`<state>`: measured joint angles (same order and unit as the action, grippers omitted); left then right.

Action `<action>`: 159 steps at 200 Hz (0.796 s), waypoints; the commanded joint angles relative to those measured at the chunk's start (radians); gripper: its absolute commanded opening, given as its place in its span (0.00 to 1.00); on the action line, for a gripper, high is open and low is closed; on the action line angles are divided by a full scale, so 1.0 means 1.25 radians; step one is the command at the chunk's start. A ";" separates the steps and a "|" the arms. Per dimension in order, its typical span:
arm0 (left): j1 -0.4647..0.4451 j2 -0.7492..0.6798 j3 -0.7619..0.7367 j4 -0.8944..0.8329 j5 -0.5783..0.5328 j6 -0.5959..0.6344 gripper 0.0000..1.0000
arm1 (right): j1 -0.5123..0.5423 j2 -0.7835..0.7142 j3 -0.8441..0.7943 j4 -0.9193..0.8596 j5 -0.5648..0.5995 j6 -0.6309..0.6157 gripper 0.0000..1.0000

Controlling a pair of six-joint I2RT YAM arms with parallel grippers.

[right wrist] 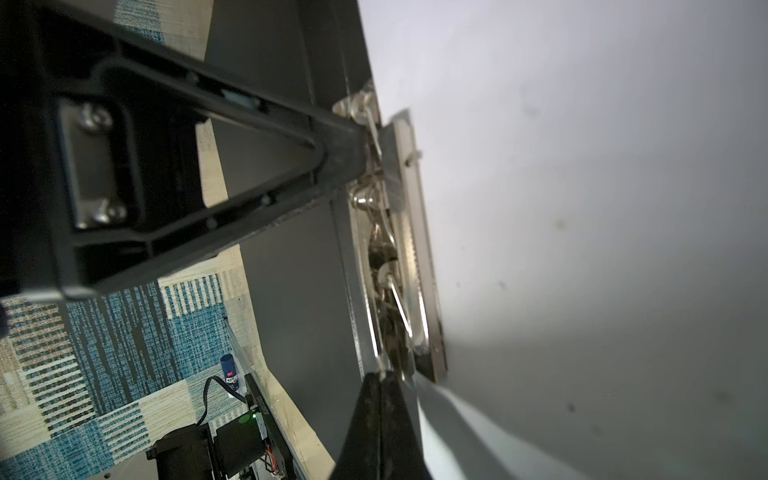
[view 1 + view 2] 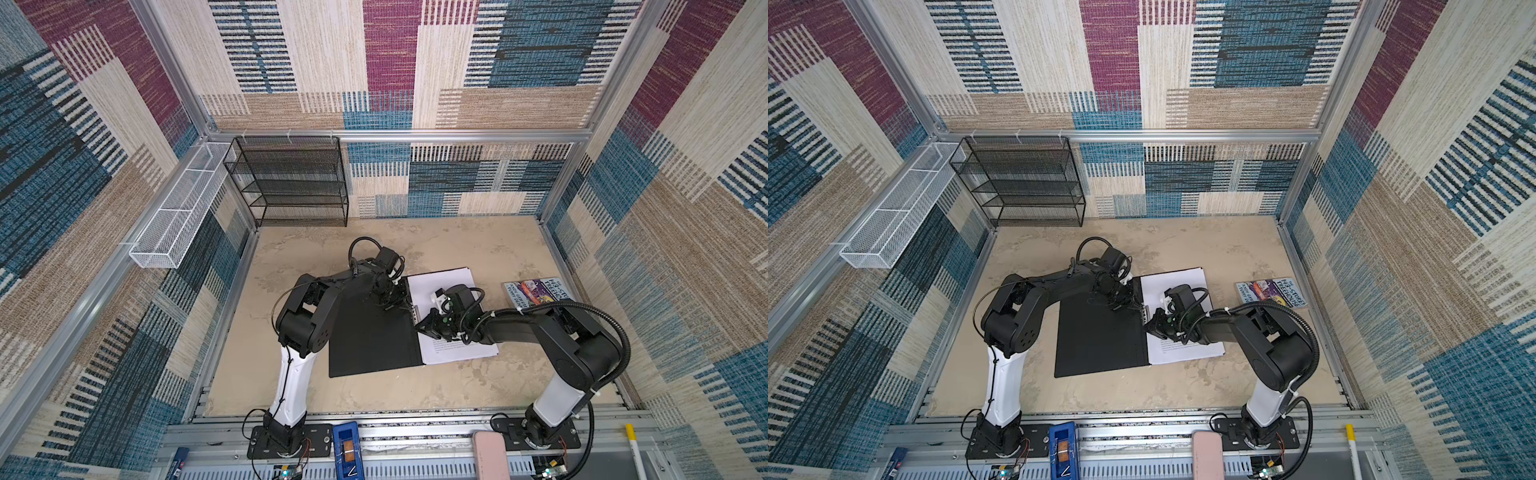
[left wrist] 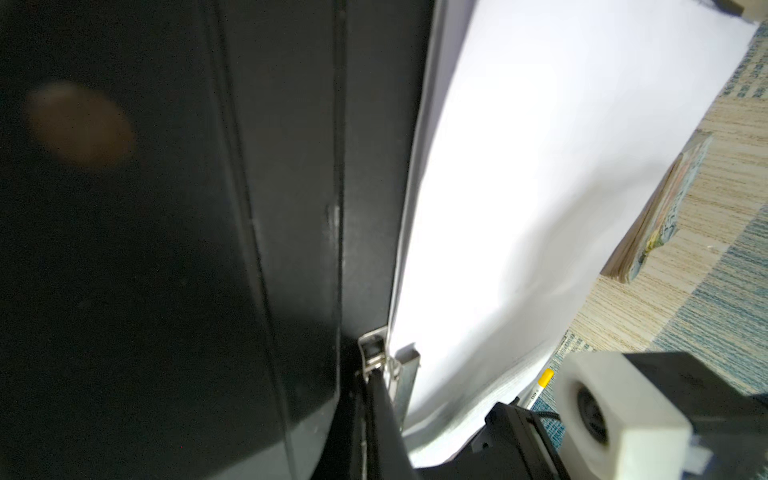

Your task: Put the files into the folder

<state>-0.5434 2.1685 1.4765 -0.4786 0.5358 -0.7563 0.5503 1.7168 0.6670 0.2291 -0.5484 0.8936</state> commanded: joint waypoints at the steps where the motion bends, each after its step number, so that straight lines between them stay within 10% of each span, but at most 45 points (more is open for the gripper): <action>1: -0.002 0.038 -0.030 -0.153 -0.172 -0.007 0.00 | 0.003 0.002 0.005 -0.027 0.013 -0.003 0.01; 159: 0.004 0.038 -0.039 -0.144 -0.159 -0.011 0.00 | 0.003 0.013 0.006 0.051 -0.061 0.007 0.08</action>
<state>-0.5365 2.1685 1.4624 -0.4572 0.5591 -0.7589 0.5499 1.7260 0.6785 0.2314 -0.5827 0.8940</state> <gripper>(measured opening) 0.049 0.068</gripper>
